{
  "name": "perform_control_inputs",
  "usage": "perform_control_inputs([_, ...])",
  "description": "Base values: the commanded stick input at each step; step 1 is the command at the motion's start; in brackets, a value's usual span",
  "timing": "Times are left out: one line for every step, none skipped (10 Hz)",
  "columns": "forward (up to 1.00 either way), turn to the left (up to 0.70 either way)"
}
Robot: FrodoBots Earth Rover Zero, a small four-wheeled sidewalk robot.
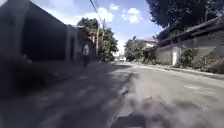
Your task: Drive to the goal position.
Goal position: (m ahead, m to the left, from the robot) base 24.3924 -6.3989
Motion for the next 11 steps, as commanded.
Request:
perform_control_inputs([1.00, -0.41])
perform_control_inputs([1.00, -0.34])
perform_control_inputs([1.00, -0.16])
perform_control_inputs([1.00, -0.03])
perform_control_inputs([1.00, -0.01])
perform_control_inputs([1.00, -0.01])
perform_control_inputs([1.00, -0.01])
perform_control_inputs([1.00, -0.01])
perform_control_inputs([1.00, -0.01])
perform_control_inputs([1.00, -0.01])
perform_control_inputs([1.00, -0.01])
